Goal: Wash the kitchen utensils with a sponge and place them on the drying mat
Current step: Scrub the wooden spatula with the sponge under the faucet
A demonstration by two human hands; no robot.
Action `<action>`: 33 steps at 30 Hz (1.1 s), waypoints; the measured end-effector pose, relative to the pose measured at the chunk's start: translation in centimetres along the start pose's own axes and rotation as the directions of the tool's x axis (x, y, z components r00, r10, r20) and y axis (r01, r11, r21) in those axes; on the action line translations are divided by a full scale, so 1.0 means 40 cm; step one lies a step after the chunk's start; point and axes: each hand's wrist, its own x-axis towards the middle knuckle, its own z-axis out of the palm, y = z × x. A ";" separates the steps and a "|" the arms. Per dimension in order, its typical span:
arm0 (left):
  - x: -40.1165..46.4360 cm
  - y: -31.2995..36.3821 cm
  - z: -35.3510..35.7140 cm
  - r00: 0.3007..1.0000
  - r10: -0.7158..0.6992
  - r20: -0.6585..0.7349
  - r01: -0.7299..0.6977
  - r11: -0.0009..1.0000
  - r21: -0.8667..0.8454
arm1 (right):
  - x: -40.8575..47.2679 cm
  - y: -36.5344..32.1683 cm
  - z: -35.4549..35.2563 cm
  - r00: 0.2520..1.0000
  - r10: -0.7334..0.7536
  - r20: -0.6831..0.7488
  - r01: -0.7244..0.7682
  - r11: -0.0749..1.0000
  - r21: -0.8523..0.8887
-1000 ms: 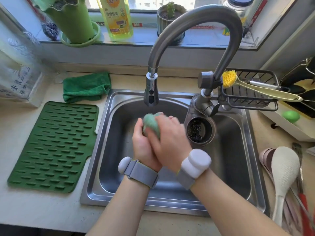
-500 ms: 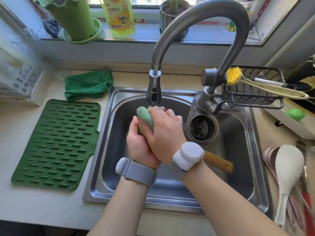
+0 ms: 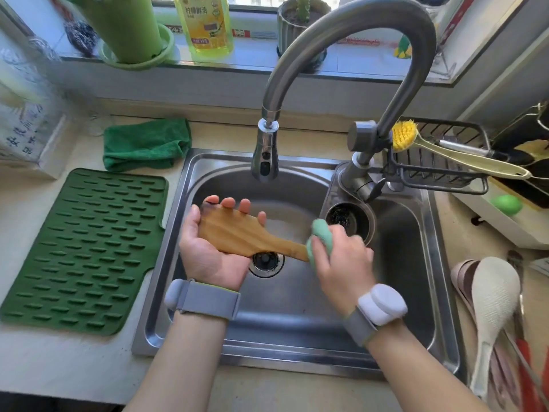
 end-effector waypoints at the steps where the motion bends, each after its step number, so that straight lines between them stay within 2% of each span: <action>1: 0.004 0.002 0.000 1.000 -0.002 -0.013 0.002 1.000 -0.001 | -0.010 0.024 0.001 0.996 0.088 0.013 -0.088 0.996 0.027; 2: 0.003 -0.002 0.002 1.000 -0.006 -0.028 0.006 1.000 -0.007 | -0.017 0.007 0.006 0.997 0.074 -0.005 -0.074 0.997 0.035; 5: -0.003 -0.036 0.012 0.999 -0.012 -0.047 0.011 1.000 -0.016 | -0.021 -0.147 0.051 0.975 -0.203 -0.092 0.212 0.973 0.091; 7: -0.003 -0.039 0.018 1.000 0.002 -0.021 -0.003 1.000 -0.026 | -0.015 -0.150 0.050 0.940 -0.326 -0.102 0.331 0.943 0.034; 9: -0.002 -0.014 0.016 0.999 0.031 0.019 -0.031 0.999 -0.022 | -0.010 -0.050 0.028 0.970 -0.209 -0.124 0.213 0.977 0.019; 10: 0.000 -0.001 0.013 0.999 0.044 0.023 -0.044 0.999 -0.012 | -0.019 0.020 0.016 0.990 -0.074 -0.117 0.079 0.996 0.032; 12: 0.006 0.014 0.007 0.998 0.061 0.011 -0.061 0.998 -0.006 | -0.036 0.116 0.000 0.977 0.203 -0.069 -0.193 0.973 0.130; 13: 0.007 0.013 0.005 0.998 0.059 -0.002 -0.059 0.998 -0.015 | -0.038 0.111 0.006 0.966 0.251 -0.064 -0.238 0.958 0.158; 14: 0.007 0.006 0.007 0.998 0.054 -0.011 -0.054 0.998 -0.023 | -0.029 0.074 0.018 0.974 0.210 -0.088 -0.194 0.968 0.161; 17: 0.005 -0.023 0.013 1.000 0.026 0.001 -0.026 0.999 -0.033 | -0.023 -0.100 0.062 0.980 -0.143 -0.140 0.160 0.980 0.115; 18: 0.004 -0.025 0.014 1.000 0.025 0.005 -0.025 0.999 -0.044 | -0.029 -0.117 0.066 0.963 -0.240 -0.119 0.253 0.962 0.106; 19: 0.005 -0.020 0.014 1.000 0.028 0.005 -0.028 0.998 -0.053 | -0.025 -0.095 0.059 0.955 -0.271 -0.117 0.282 0.955 0.093; 20: 0.004 -0.013 0.012 0.999 0.032 0.001 -0.032 0.998 -0.051 | -0.025 -0.050 0.049 0.966 -0.221 -0.132 0.232 0.969 0.079; 22: 0.005 0.000 0.005 0.999 0.040 -0.022 -0.041 0.999 -0.024 | -0.033 0.074 0.027 0.989 0.062 -0.133 -0.051 0.995 0.089; 23: 0.007 0.001 0.003 0.999 0.034 -0.032 -0.035 0.999 -0.015 | -0.038 0.117 0.019 0.972 0.204 -0.118 -0.189 0.973 0.129; 24: 0.008 -0.004 0.002 0.999 0.022 -0.042 -0.023 1.000 -0.015 | -0.043 0.126 0.020 0.957 0.276 -0.091 -0.260 0.953 0.157; 25: 0.008 -0.014 0.003 0.999 0.011 -0.049 -0.012 1.000 -0.017 | -0.045 0.099 0.027 0.964 0.253 -0.077 -0.237 0.955 0.180; 27: 0.005 -0.039 0.013 0.999 -0.006 -0.048 0.006 1.000 -0.004 | -0.053 -0.016 0.050 1.000 -0.002 -0.027 0.008 0.970 0.243; 30: -0.007 -0.069 0.028 0.999 -0.046 -0.017 0.046 0.999 0.023 | -0.023 -0.135 0.021 0.938 -0.342 0.062 0.294 0.875 0.386; 32: -0.021 -0.079 0.037 0.992 -0.124 0.007 0.124 0.992 0.031 | 0.031 -0.148 -0.012 0.916 -0.398 0.054 0.346 0.849 0.400; 33: -0.028 -0.085 0.041 0.986 -0.170 0.006 0.169 0.985 0.012 | 0.048 -0.143 -0.021 0.928 -0.371 0.027 0.335 0.866 0.370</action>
